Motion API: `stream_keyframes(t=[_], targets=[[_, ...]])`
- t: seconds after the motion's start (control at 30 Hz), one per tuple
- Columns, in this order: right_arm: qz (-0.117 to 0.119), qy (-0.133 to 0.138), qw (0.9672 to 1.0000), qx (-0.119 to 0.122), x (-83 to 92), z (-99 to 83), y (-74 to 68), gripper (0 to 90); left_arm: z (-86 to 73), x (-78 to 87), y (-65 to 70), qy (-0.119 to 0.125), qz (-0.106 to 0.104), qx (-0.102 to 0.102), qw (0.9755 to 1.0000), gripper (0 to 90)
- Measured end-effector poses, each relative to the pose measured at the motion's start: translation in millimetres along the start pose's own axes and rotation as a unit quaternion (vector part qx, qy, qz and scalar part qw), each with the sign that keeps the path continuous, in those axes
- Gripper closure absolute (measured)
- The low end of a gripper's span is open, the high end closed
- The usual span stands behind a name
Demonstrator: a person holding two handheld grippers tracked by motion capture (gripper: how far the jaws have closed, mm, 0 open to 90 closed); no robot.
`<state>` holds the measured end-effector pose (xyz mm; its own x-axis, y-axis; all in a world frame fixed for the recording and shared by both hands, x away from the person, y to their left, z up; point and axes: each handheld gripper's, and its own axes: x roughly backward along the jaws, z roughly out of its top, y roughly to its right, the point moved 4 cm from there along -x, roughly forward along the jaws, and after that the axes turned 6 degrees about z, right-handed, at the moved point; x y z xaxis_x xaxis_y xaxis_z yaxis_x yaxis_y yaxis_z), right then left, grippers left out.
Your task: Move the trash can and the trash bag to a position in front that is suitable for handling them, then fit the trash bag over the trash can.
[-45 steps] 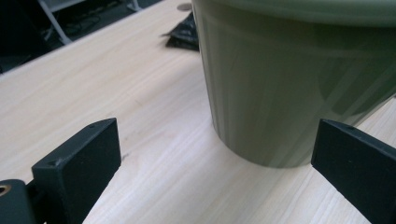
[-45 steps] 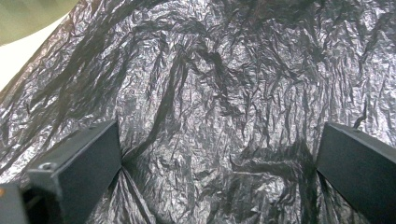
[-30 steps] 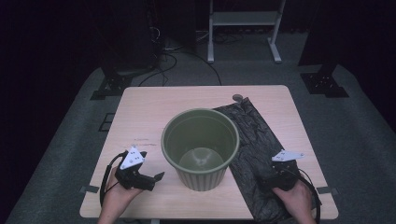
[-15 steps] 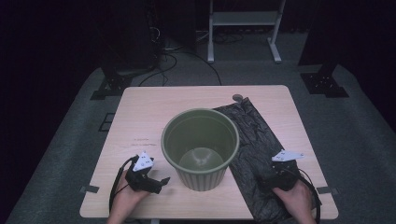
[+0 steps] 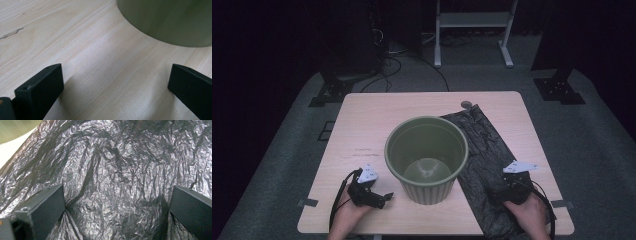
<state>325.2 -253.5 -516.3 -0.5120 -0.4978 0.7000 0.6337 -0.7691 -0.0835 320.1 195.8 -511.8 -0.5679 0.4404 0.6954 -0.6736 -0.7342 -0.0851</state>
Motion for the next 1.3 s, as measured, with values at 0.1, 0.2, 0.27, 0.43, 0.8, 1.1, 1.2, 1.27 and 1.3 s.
stream_keyframes(t=[0.1, 0.2, 0.27, 0.43, 0.8, 1.1, 1.2, 1.27, 1.3], targets=[[0.000, 0.000, 1.0000, 0.000, 0.0, 0.0, 0.0, 0.0, 0.0, 0.0, -0.1, 0.000, 0.000, 0.000, 1.0000, 0.0], [0.000, 0.000, 1.0000, 0.000, 0.0, 0.0, 0.0, 0.0, 0.0, 0.0, 0.0, 0.000, 0.000, 0.000, 1.0000, 0.0], [0.000, 0.000, 1.0000, 0.000, 0.0, -0.1, 0.0, 0.0, 0.0, 0.0, 0.0, 0.000, 0.000, 0.000, 1.0000, 0.0], [0.002, 0.003, 1.0000, 0.002, 1.8, -1.1, 0.0, 3.1, 0.0, 0.0, 0.0, 0.000, 0.000, 0.000, 1.0000, 0.0], [0.009, 0.022, 0.9997, 0.005, 20.2, -7.7, 1.6, 68.1, 0.2, -0.2, 0.3, -0.001, 0.003, 0.003, 1.0000, 0.0], [0.044, 0.003, 0.9986, 0.031, 25.9, -11.2, -5.2, 89.8, 0.3, -0.2, 0.3, -0.001, 0.003, 0.003, 1.0000, 0.0], [0.062, 0.000, 0.9972, 0.041, 29.6, -15.3, -11.0, 89.8, 0.3, -0.2, 0.3, -0.001, 0.003, 0.003, 1.0000, 0.0], [0.074, -0.002, 0.9962, 0.044, 32.4, -18.6, -15.2, 89.8, 0.3, -0.2, 0.3, -0.001, 0.003, 0.003, 1.0000, 0.0], [0.078, -0.004, 0.9959, 0.045, 33.8, -19.8, -16.7, 89.8, 0.3, -0.2, 0.3, -0.001, 0.003, 0.003, 1.0000, 0.0]])
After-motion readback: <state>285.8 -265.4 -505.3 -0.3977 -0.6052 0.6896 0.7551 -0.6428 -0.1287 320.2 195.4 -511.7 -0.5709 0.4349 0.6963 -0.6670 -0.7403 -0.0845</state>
